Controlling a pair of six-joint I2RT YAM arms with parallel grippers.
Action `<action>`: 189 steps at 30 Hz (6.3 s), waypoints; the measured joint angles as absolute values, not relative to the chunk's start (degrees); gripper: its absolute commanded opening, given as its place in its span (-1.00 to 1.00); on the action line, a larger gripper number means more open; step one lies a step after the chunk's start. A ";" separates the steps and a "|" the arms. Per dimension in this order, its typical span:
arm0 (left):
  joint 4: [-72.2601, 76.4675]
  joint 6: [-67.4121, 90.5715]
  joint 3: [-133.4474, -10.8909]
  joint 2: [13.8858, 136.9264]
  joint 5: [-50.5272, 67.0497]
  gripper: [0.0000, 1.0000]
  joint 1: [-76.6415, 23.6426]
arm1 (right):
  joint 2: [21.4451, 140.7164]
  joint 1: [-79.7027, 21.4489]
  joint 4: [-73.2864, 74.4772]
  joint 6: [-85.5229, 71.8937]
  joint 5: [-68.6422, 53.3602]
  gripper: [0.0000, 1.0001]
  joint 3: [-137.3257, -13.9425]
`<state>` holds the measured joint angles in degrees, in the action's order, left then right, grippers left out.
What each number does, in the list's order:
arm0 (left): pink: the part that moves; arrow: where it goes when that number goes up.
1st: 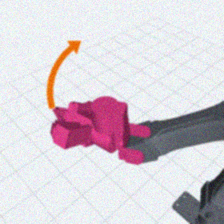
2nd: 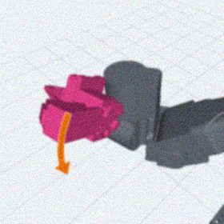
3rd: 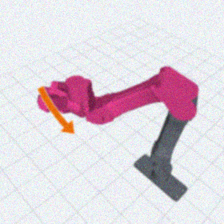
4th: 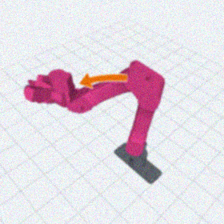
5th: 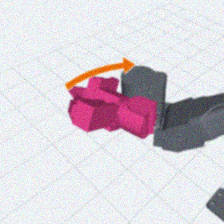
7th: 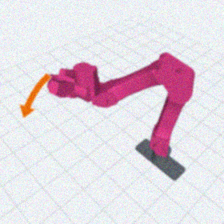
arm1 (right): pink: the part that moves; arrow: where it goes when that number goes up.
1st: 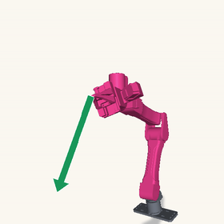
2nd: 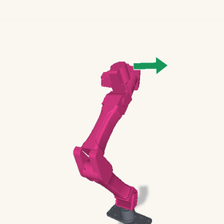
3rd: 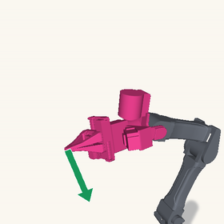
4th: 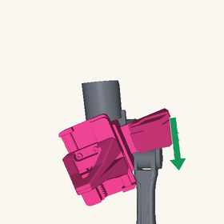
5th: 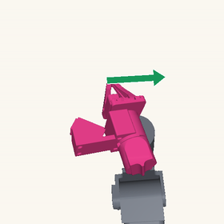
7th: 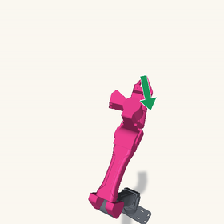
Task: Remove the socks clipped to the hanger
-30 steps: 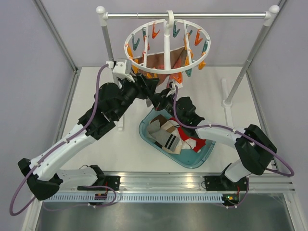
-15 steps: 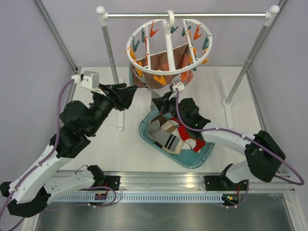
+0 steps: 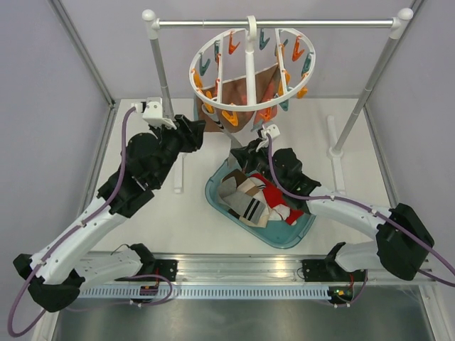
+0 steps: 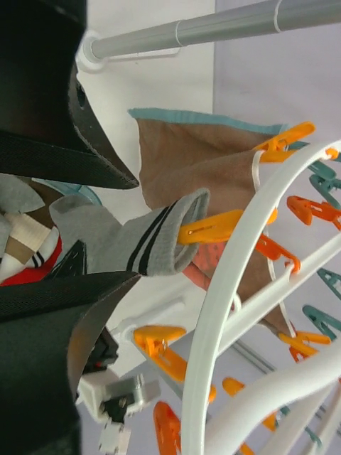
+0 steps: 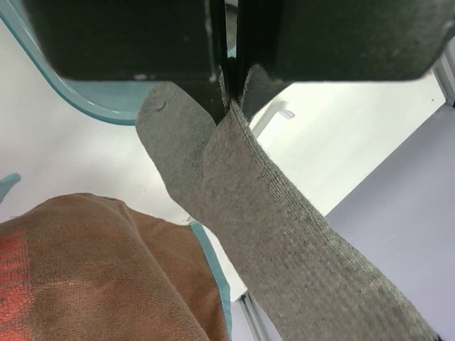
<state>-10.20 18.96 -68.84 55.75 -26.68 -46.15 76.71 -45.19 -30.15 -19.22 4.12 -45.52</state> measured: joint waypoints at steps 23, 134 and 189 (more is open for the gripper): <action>14.24 32.18 -59.55 58.76 25.93 0.22 -14.50 | 62.08 -43.35 -15.68 -17.19 -15.53 -0.99 -44.56; 26.48 37.17 -58.30 67.68 26.30 0.36 -24.88 | 55.18 -41.23 8.67 -21.82 1.26 -0.34 -39.18; -24.38 29.87 -57.65 37.71 -3.16 0.50 -24.99 | 38.76 -41.25 25.98 -23.29 10.90 0.75 -43.09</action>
<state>-24.38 29.87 -57.65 37.71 -3.16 -24.99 38.76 -41.25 25.98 -23.29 10.90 -43.09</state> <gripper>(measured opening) 0.754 0.873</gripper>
